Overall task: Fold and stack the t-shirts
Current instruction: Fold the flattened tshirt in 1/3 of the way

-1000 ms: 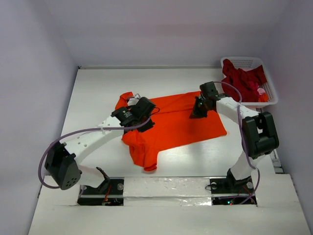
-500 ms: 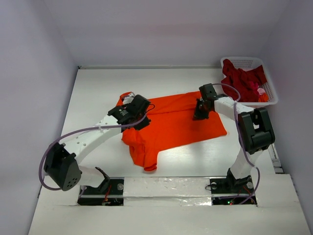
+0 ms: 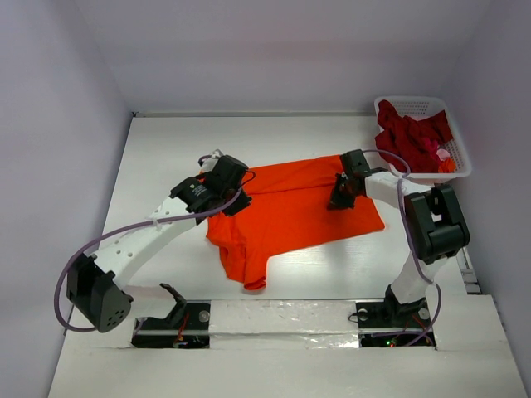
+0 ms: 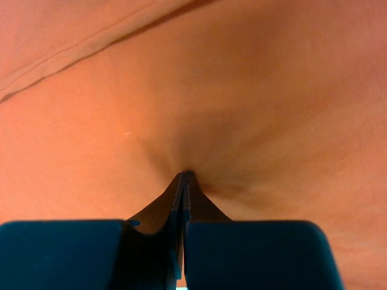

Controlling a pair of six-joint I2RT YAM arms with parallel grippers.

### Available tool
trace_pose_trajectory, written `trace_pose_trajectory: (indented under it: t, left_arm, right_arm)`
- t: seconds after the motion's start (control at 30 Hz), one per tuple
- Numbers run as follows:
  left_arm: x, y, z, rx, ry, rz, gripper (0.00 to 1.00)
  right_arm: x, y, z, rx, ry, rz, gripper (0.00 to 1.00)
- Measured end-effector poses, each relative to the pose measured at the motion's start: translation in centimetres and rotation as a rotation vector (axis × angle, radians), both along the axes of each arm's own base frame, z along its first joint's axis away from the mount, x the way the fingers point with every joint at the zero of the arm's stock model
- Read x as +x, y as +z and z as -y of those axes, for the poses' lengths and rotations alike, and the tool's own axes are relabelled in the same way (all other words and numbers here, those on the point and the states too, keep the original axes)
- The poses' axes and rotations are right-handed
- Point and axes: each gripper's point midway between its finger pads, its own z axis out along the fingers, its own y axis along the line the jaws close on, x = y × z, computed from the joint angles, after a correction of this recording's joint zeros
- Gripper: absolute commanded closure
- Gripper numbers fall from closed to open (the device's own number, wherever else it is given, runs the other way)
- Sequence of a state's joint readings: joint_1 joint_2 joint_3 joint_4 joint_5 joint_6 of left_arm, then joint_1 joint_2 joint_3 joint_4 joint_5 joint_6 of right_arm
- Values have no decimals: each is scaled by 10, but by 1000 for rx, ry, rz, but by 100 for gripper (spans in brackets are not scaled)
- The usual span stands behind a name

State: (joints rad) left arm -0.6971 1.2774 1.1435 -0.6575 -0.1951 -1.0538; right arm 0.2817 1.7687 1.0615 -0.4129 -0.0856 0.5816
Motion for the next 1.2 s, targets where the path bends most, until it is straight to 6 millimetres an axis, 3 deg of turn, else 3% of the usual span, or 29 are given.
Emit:
trace_pose_trajectory:
  t: [0.6, 0.83, 1.03, 1.2]
  left_arm:
    - [4, 10, -17, 0, 17, 22, 100]
    - [4, 15, -24, -1, 22, 33, 100]
    - [2, 20, -28, -6, 24, 46, 100]
    - [0, 21, -31, -9, 26, 47, 100]
  right_arm:
    - [-40, 2, 14, -2, -86, -38, 100]
    - [-47, 8, 16, 1, -97, -40, 100]
    - [-61, 2, 20, -6, -103, -72, 100]
    - [-61, 20, 23, -23, -103, -59, 100]
